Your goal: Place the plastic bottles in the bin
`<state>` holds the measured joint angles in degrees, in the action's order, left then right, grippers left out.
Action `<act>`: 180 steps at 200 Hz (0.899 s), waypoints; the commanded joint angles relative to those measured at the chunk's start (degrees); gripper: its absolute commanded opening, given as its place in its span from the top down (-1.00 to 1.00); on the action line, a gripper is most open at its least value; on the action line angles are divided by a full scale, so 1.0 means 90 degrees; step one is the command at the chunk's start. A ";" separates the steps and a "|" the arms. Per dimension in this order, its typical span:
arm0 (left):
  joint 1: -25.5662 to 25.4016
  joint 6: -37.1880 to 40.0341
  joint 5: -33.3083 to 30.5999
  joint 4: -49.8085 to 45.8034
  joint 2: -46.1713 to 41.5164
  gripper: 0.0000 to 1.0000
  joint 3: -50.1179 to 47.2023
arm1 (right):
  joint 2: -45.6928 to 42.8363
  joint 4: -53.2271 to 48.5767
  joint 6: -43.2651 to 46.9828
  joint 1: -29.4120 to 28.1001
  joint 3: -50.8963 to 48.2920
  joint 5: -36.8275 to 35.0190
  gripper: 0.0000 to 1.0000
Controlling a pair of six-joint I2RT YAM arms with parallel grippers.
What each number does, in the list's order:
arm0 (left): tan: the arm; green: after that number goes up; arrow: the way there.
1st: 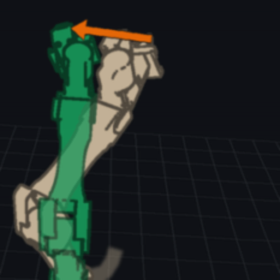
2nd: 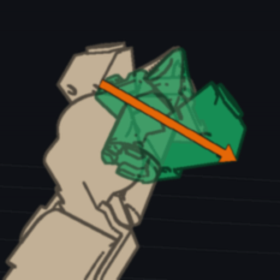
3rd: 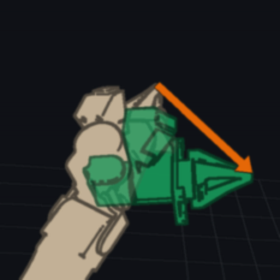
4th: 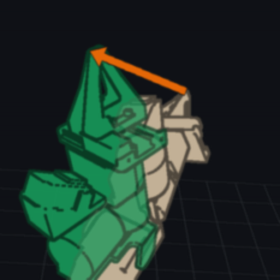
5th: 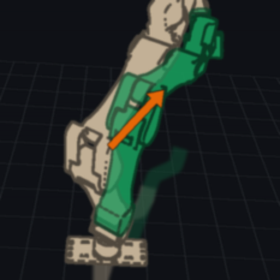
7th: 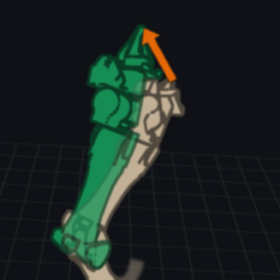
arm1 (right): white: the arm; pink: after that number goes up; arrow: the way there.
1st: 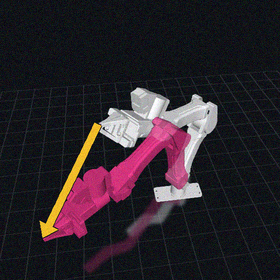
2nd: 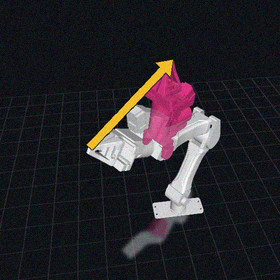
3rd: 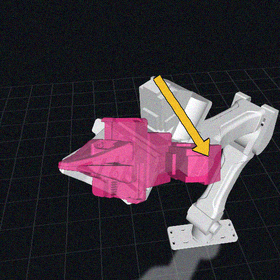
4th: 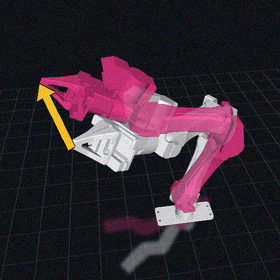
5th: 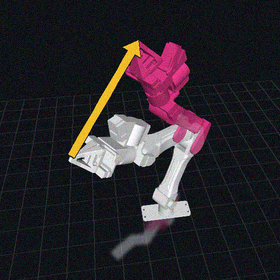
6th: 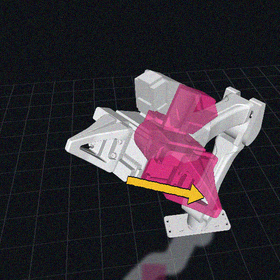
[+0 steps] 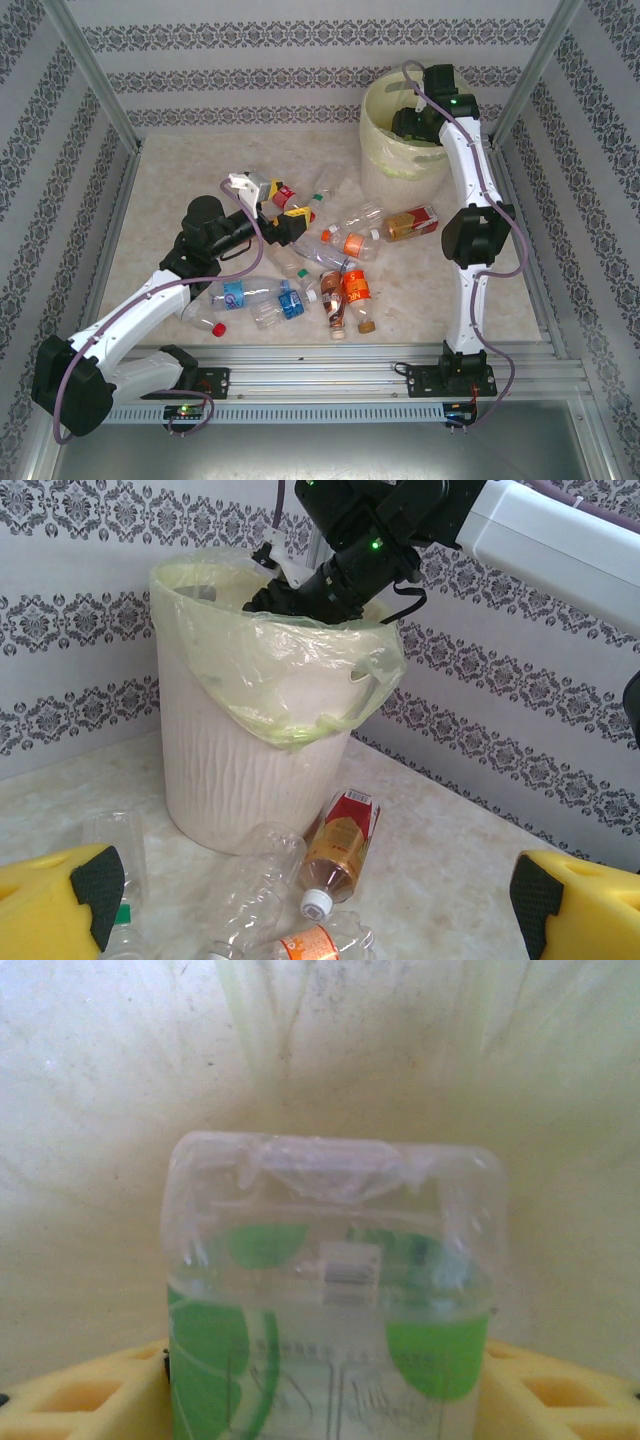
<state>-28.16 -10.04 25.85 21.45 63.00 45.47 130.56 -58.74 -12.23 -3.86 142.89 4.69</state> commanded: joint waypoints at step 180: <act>-0.0142 0.0339 0.0103 -0.0084 -0.0102 -1.00 0.0090 | -0.1446 0.0610 0.0063 -0.0030 0.0045 -0.0294 -0.58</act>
<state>-28.56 -8.99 26.06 21.37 62.96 45.47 122.52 -56.84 -12.21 -3.90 144.38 3.90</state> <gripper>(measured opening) 0.998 0.785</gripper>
